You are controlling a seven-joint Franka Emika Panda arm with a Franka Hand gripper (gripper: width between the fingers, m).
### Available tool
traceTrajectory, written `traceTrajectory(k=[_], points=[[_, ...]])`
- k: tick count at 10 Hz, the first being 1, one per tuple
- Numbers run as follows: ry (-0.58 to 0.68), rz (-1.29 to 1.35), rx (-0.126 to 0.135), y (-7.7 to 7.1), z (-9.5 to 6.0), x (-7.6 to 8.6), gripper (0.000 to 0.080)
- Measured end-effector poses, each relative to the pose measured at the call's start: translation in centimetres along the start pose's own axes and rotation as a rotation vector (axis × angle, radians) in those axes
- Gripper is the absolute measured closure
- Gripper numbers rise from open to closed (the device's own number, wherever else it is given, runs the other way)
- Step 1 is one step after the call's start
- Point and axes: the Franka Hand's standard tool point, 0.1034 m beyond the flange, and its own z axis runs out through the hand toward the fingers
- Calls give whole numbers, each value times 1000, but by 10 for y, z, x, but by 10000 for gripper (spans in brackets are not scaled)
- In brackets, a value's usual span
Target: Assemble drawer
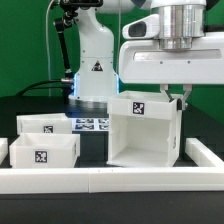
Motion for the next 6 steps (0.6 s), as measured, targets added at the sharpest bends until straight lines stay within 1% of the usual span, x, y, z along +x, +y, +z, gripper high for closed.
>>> traceTrajectory(k=[2, 4, 6], points=[[4, 57, 5, -1, -3, 5, 761], [-9, 199, 19, -4, -3, 1, 761], [-17, 273, 26, -7, -2, -1, 761]])
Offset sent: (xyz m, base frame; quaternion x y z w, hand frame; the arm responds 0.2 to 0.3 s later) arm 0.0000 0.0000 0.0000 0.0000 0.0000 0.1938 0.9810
